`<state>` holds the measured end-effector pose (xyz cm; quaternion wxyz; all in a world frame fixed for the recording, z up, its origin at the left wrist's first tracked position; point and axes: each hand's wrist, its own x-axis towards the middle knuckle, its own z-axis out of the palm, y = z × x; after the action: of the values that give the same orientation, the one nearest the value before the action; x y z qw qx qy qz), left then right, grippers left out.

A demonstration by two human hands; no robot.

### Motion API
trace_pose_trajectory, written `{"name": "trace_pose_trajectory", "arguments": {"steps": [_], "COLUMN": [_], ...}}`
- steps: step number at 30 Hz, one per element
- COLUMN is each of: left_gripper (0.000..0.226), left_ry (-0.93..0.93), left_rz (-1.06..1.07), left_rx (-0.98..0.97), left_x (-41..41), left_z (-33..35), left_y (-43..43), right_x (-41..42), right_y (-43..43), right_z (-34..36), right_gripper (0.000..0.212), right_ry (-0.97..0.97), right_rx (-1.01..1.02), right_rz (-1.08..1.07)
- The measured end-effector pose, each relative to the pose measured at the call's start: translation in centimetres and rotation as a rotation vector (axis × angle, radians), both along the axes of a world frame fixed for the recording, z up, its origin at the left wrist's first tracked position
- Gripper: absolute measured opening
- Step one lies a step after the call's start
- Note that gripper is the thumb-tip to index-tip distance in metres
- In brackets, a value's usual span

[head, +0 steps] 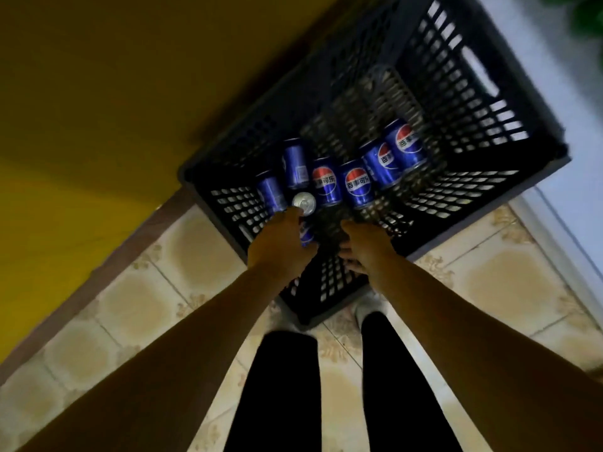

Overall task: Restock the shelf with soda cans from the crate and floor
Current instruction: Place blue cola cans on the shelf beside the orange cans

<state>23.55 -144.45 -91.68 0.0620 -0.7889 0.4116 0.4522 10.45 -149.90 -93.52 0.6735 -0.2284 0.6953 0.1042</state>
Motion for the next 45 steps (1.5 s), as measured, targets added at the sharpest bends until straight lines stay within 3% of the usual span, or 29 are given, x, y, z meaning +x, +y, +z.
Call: {"name": "trace_pose_trajectory", "arguments": {"steps": [6, 10, 12, 14, 17, 22, 28, 32, 34, 36, 41, 45], "left_gripper": [0.076, 0.073, 0.076, 0.075, 0.065, 0.044, 0.037, 0.035, 0.036, 0.037, 0.065, 0.072], "left_ry": [-0.239, -0.255, -0.198, -0.095, 0.071, 0.350, 0.500, 0.584, 0.608, 0.616, 0.326, 0.330], "left_rz": [-0.334, -0.515, -0.473, -0.252, 0.179, 0.891, 0.922, 1.053, 1.050, 0.905, -0.137, -0.734], "left_rx": [-0.055, 0.007, 0.002, -0.021, -0.064, 0.018, -0.007, -0.008, -0.033, -0.090, -0.490, -0.510], "left_x": [1.0, 1.6, 2.1, 2.7, 3.3, 1.0, -3.2, -5.5, -6.2, -6.7, -5.7, -4.4], "left_z": [-14.1, -19.3, -19.3, -17.6, -11.8, 3.8, 24.3, 33.4, 36.7, 39.5, 45.7, 51.5], "left_y": [-2.3, -3.1, -3.3, -3.2, -3.0, -3.8, -2.6, 0.5, 1.8, 3.1, 5.7, 5.2], "right_x": [3.3, 4.3, 4.2, 3.6, 2.6, 1.4, -1.0, -3.4, -4.2, -4.7, -5.1, -5.8], "right_y": [0.1, 0.7, 1.1, 1.4, 2.1, 1.8, 0.5, 0.9, 1.8, 3.2, 8.3, 13.0], "right_z": [-13.6, -17.8, -17.7, -15.9, -11.2, 0.9, 17.4, 27.0, 30.9, 34.4, 41.6, 46.4], "right_gripper": [0.032, 0.045, 0.042, 0.037, 0.041, 0.048, 0.070, 0.037, 0.041, 0.045, 0.056, 0.043], "right_ry": [-0.149, -0.277, -0.289, -0.254, -0.219, -0.216, -0.329, -0.433, -0.417, -0.427, -0.613, -0.667], "right_rx": [0.202, 0.253, 0.249, 0.254, 0.284, 0.246, 0.117, 0.041, 0.005, -0.034, -0.091, -0.169], "right_rz": [-0.547, -0.718, -0.718, -0.708, -0.722, -0.817, -0.928, -0.951, -0.948, -0.955, -1.103, -1.100]}}
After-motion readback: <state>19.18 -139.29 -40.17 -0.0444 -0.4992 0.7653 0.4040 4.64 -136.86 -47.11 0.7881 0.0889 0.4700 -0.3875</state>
